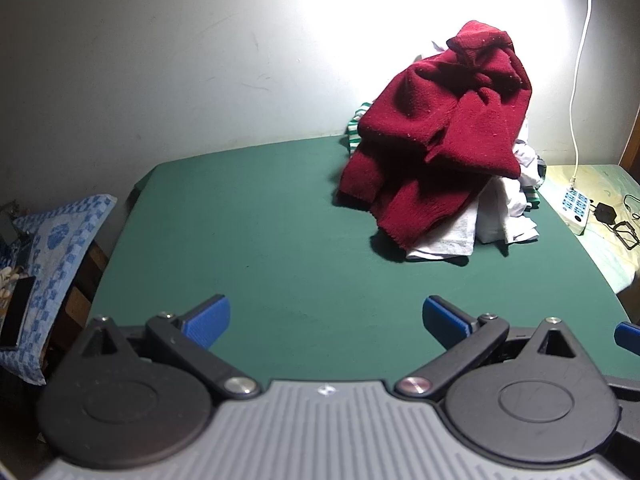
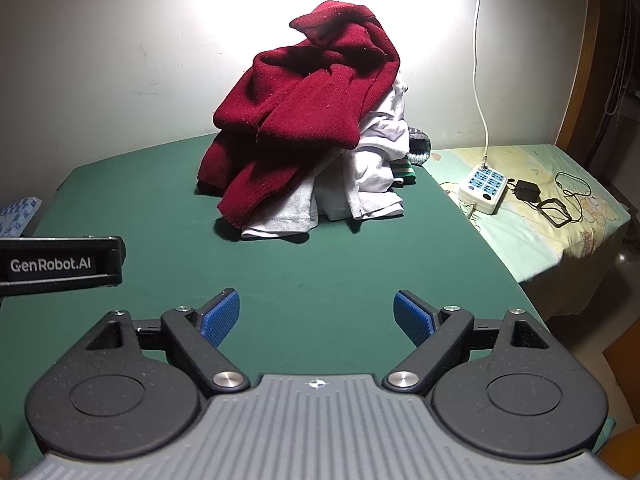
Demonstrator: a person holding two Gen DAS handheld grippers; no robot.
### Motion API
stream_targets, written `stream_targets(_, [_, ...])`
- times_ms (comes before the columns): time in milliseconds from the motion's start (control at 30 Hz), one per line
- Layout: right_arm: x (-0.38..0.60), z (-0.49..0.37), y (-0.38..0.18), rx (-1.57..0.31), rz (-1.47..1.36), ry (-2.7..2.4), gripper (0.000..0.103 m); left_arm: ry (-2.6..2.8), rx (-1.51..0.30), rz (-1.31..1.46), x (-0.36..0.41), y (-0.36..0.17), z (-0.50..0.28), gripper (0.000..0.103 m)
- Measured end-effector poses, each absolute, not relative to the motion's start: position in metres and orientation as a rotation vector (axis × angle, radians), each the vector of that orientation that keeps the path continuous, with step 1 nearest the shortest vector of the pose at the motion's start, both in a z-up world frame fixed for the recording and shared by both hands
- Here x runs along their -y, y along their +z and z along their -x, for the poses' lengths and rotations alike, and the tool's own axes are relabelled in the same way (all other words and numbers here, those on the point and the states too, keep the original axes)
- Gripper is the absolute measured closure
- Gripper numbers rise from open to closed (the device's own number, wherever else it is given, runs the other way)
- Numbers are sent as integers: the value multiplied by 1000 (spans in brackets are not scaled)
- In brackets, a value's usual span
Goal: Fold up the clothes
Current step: 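Move both grippers open toward the red sweater on the clothes pile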
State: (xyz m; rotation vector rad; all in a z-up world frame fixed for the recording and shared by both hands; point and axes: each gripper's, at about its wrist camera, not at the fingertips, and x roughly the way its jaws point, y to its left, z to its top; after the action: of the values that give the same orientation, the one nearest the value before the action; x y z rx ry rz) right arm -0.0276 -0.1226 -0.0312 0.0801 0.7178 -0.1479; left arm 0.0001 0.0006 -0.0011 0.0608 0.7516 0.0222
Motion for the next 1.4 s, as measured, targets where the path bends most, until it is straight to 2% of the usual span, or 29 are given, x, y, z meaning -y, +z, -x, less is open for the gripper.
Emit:
stream_targets(800, [114, 20, -29, -709, -127, -170, 12, 35, -758, -73, -19, -25, -2, 1])
stream_targets(1400, [116, 13, -29, -735, -109, -182, 17, 36, -794, -83, -14, -22, -5, 1])
